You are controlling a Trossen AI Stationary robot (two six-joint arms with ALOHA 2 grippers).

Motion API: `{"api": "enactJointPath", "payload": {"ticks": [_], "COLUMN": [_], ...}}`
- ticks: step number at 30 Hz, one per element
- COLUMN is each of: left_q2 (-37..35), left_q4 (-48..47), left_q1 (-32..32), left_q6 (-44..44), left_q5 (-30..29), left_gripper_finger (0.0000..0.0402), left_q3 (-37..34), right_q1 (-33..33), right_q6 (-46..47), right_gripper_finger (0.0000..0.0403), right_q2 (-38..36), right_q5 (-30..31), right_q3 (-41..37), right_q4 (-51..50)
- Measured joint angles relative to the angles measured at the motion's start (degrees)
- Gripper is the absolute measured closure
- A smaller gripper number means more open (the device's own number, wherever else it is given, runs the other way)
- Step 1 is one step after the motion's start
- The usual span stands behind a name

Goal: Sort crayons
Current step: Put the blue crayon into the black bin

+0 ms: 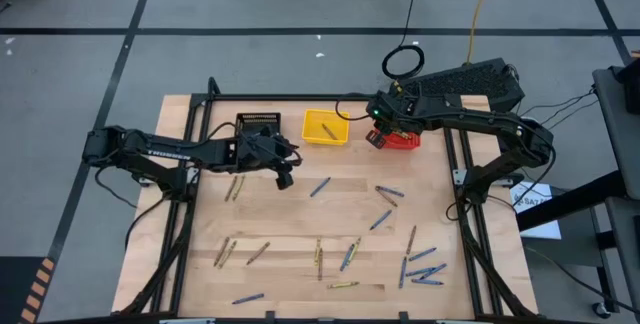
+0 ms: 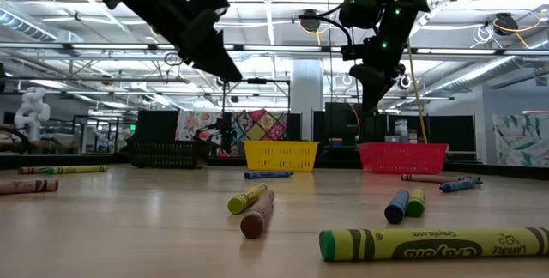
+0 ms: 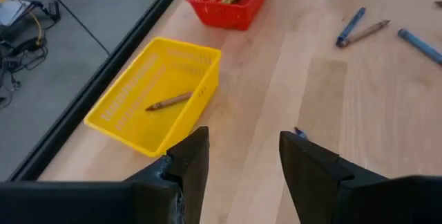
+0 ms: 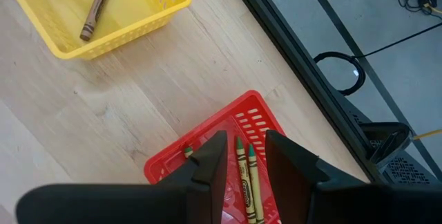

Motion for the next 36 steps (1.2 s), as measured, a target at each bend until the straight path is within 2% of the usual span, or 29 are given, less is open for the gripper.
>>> {"api": "enactJointPath", "payload": {"ticks": [4,7,10,14,20,25,36], "left_q2": [0.00,0.00,-0.02,-0.02,0.62,0.71,0.79], "left_q4": [2.51,5.00,9.41,11.47,11.70,11.34,11.94], "left_q1": [0.07,0.09,0.45,0.97,2.19,2.64,2.69], "left_q6": [-0.16,-5.63,-10.40,-9.19,-10.69,-16.66,-13.64], "left_q5": [-0.90,-1.42,-3.73,-8.22,-4.99,-4.29,-4.49], "left_gripper_finger": [0.0226,0.0226,0.0226,0.0226,0.0226,0.0226,0.0226], "left_q3": [0.00,-0.02,0.00,0.00,0.04,0.00,0.00], "right_q1": [0.00,0.00,0.00,0.00,0.00,0.00,0.00], "right_q6": [0.00,0.00,0.78,1.66,1.70,1.73,1.75], "right_gripper_finger": [0.0316,0.0316,0.0316,0.0316,0.0316,0.0316,0.0316], "right_q2": [0.00,0.00,0.00,0.00,0.02,0.02,0.02], "right_q5": [0.00,0.00,-0.01,-0.11,-0.11,-0.13,-0.13], "right_q3": [0.00,0.00,0.00,0.02,0.02,0.02,0.02], "right_q4": [-0.02,-0.02,-0.18,-1.42,-2.21,-2.18,-2.19]}}
